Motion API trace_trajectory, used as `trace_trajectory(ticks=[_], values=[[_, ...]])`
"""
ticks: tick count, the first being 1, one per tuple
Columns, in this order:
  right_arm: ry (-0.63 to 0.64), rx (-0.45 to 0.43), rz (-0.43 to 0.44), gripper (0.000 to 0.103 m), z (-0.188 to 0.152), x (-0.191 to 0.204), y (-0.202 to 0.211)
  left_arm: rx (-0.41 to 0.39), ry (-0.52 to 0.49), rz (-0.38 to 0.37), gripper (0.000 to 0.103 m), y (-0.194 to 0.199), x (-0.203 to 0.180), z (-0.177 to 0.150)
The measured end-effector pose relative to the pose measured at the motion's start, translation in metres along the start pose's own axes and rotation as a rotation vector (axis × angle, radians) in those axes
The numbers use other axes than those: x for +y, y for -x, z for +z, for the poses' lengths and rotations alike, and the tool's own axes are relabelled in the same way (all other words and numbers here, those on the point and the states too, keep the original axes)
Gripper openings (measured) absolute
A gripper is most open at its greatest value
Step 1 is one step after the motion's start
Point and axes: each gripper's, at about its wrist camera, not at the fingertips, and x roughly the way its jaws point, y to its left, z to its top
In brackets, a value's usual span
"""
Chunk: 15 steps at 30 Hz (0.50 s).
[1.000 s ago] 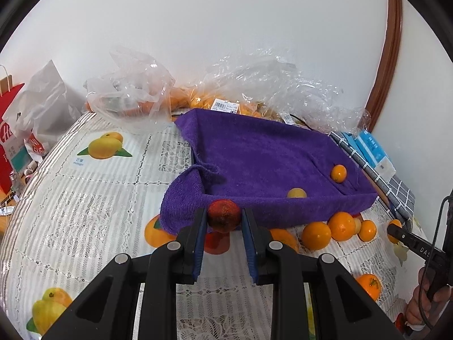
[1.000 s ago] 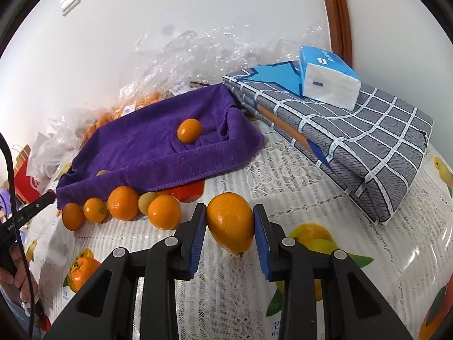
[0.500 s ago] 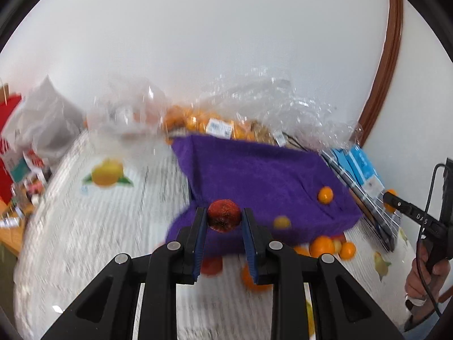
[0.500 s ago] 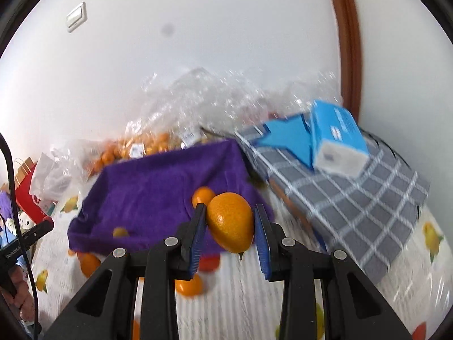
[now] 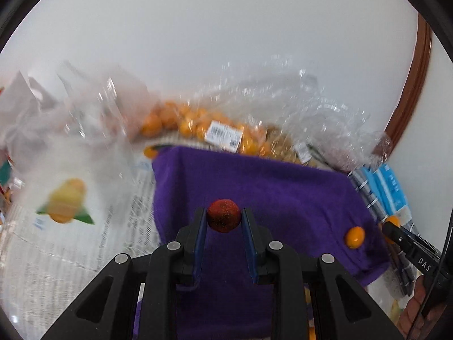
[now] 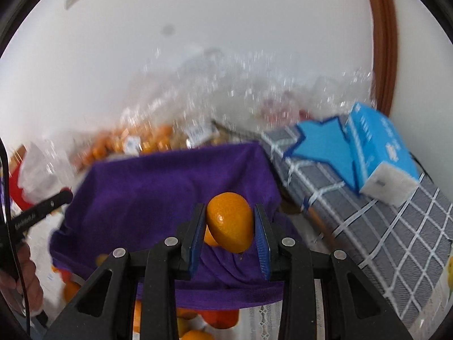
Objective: Organize fruits
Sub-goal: 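Carry both fruits onto the towel and open the right gripper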
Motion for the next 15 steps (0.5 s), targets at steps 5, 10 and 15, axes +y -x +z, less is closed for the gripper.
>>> trace_trajectory(ticks=[5, 10, 15], values=[[0.011, 0.046, -0.002, 0.033, -0.010, -0.003, -0.016, 0.025, -0.037, 0.010, 0.024, -0.015, -0.002, -0.011], [0.025, 0.070, -0.002, 0.033, -0.015, -0.001, -0.024, 0.045, -0.051, 0.028, 0.024, -0.025, 0.000, -0.017], [0.023, 0.084, 0.006, 0.033, -0.017, -0.002, -0.031, 0.041, -0.064, 0.032, 0.024, -0.026, -0.002, -0.020]])
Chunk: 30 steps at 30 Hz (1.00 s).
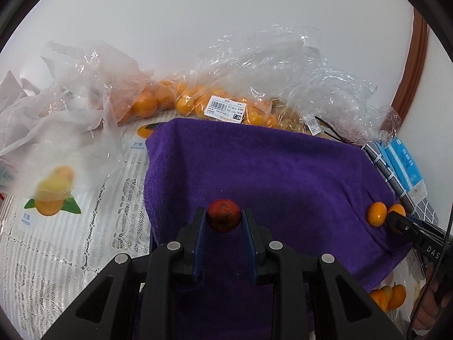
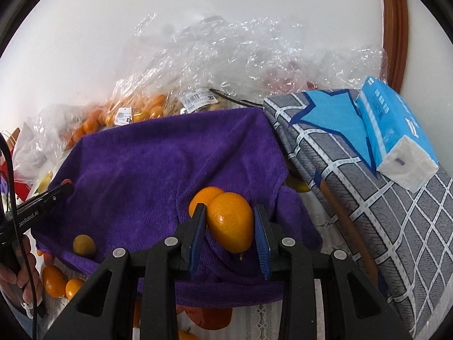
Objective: Organize fruits
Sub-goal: 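Carry both fruits onto the towel and open the right gripper, then open the left gripper to release the red fruit onto the towel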
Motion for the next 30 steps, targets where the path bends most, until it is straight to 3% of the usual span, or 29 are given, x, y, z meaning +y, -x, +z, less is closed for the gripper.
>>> trace_trajectory(ticks=[16, 24, 30], values=[[0.036, -0.008, -0.051, 0.034, -0.005, 0.004, -0.004, 0.002, -0.001, -0.003, 0.024, 0.000, -0.002, -0.002], [0.050, -0.084, -0.071, 0.060, -0.005, 0.006, 0.008, 0.006, -0.016, -0.008, 0.025, 0.000, -0.003, -0.003], [0.073, -0.167, -0.079, 0.070, -0.007, 0.011, 0.022, 0.019, -0.009, -0.018, 0.031, 0.000, -0.001, -0.003]])
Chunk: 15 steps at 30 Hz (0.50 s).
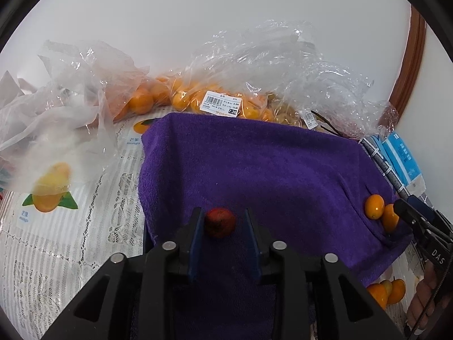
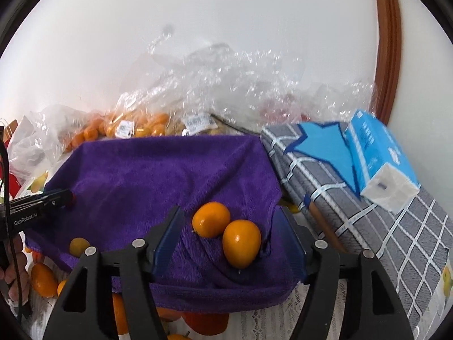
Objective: Organize fruits
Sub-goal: 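Open the left gripper to release the red fruit onto the towel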
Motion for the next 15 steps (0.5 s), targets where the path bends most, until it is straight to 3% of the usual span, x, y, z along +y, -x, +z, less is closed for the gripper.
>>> trace_trajectory(ticks=[9, 15], values=[[-0.022, -0.063, -0.042, 0.070, 0.005, -0.004, 0.019, -0.092, -0.041, 0.029, 0.032, 0.025, -0.008, -0.002], [-0.105, -0.024, -0.014, 0.070, 0.005, -0.012, 0.052, -0.168, 0.021, -0.040, 0.032, 0.045, 0.001, 0.002]])
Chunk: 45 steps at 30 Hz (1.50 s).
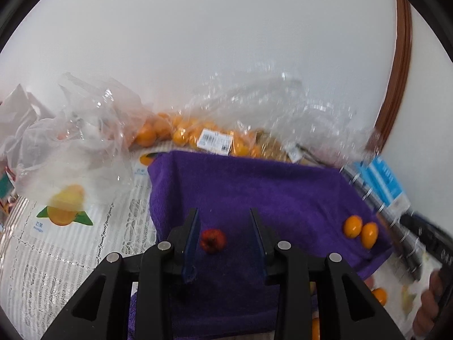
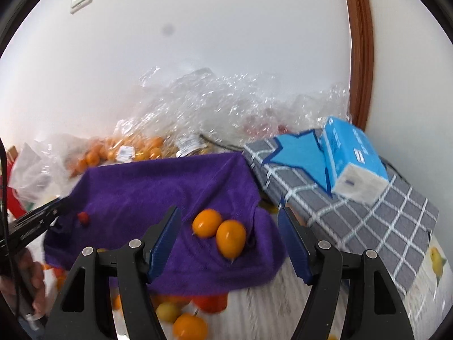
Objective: Organize fruits
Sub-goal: 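Open the left gripper to release the red fruit onto the towel, then grasp an orange with the right gripper while the left grasps a large orange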
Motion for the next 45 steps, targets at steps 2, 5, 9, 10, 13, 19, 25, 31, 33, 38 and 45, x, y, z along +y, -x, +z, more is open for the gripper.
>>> trace_trajectory(ticks=[2, 5, 9, 10, 13, 19, 25, 31, 33, 38, 45], values=[[-0.009, 0.031, 0.016, 0.070, -0.003, 0.001, 0.009, 0.022, 0.019, -0.045, 0.033, 0.002, 0.002, 0.003], [0.004, 0.075, 0.009, 0.070, -0.013, 0.006, 0.022, 0.044, 0.036, -0.074, 0.032, 0.005, 0.004, 0.007], [0.034, 0.105, 0.001, 0.067, -0.035, 0.016, 0.035, 0.019, 0.024, -0.060, 0.032, 0.021, 0.002, 0.014], [0.041, 0.111, 0.002, 0.065, -0.042, 0.019, 0.038, 0.012, 0.020, -0.058, 0.032, 0.028, 0.002, 0.016], [0.067, 0.154, 0.023, 0.052, -0.062, 0.026, 0.035, 0.018, 0.002, -0.051, 0.032, 0.045, 0.006, 0.009], [0.072, 0.224, 0.034, 0.039, -0.086, 0.028, 0.011, 0.068, -0.043, -0.029, 0.032, 0.073, 0.025, -0.028], [0.029, 0.263, 0.069, 0.032, -0.086, 0.025, -0.007, 0.123, -0.048, -0.091, 0.037, 0.074, 0.028, -0.052], [0.076, 0.209, 0.049, 0.032, -0.091, 0.019, 0.011, 0.202, -0.102, -0.179, 0.038, 0.066, 0.000, -0.063], [0.088, 0.202, 0.041, 0.032, -0.095, 0.015, 0.015, 0.229, -0.104, -0.200, 0.038, 0.061, -0.009, -0.065], [0.054, 0.232, 0.064, 0.032, -0.101, 0.004, 0.017, 0.222, -0.147, -0.119, 0.047, 0.049, -0.025, -0.077], [0.077, 0.246, 0.066, 0.032, -0.101, 0.010, 0.013, 0.296, -0.174, -0.075, 0.048, 0.032, -0.026, -0.083]])
